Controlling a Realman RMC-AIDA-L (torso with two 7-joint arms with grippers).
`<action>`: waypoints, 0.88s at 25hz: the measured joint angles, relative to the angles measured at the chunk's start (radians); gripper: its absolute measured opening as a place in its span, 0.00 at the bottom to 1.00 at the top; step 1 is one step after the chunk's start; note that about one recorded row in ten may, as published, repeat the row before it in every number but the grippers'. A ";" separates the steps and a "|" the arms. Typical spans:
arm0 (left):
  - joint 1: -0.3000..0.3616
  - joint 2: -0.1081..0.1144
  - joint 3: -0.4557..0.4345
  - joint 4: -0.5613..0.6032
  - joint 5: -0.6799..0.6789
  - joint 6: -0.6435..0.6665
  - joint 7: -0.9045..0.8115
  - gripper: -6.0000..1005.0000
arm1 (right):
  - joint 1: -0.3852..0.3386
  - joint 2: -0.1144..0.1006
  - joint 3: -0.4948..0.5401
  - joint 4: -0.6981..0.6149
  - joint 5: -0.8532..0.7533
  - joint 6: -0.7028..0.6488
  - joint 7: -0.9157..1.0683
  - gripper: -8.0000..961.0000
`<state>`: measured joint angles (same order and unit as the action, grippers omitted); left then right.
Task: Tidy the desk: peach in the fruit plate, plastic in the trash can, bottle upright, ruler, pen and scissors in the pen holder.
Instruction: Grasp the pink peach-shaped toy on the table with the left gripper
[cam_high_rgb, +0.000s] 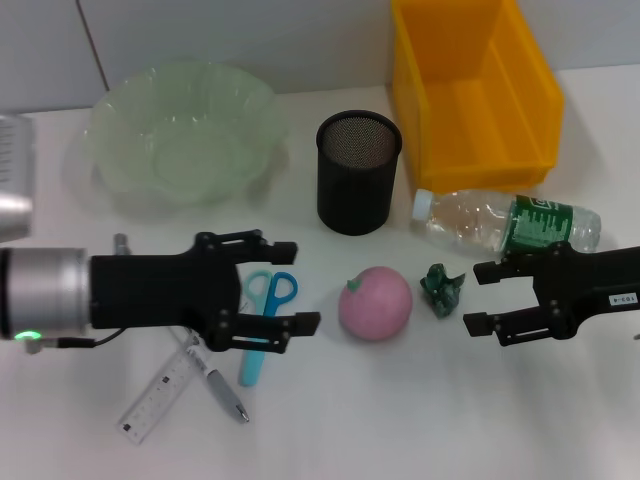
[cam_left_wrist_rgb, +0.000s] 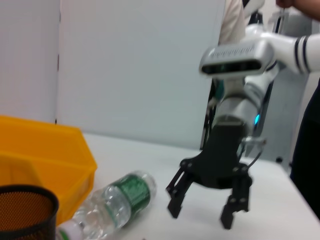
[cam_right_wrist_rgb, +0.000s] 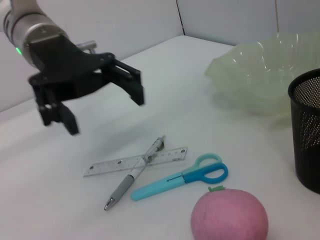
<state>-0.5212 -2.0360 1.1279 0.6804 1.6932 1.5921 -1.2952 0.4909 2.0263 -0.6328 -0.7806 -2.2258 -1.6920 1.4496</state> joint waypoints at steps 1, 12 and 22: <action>-0.035 -0.022 -0.001 -0.004 0.053 -0.052 -0.006 0.86 | 0.000 0.000 -0.001 0.000 0.000 0.000 0.000 0.82; -0.165 -0.042 0.138 -0.086 0.075 -0.279 -0.053 0.86 | 0.005 0.000 -0.002 0.001 0.000 0.001 0.000 0.82; -0.199 -0.043 0.356 -0.120 -0.056 -0.466 -0.054 0.85 | 0.005 0.000 -0.002 0.002 0.000 0.002 0.000 0.82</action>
<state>-0.7200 -2.0786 1.4839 0.5606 1.6370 1.1258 -1.3495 0.4957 2.0263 -0.6351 -0.7791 -2.2258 -1.6903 1.4495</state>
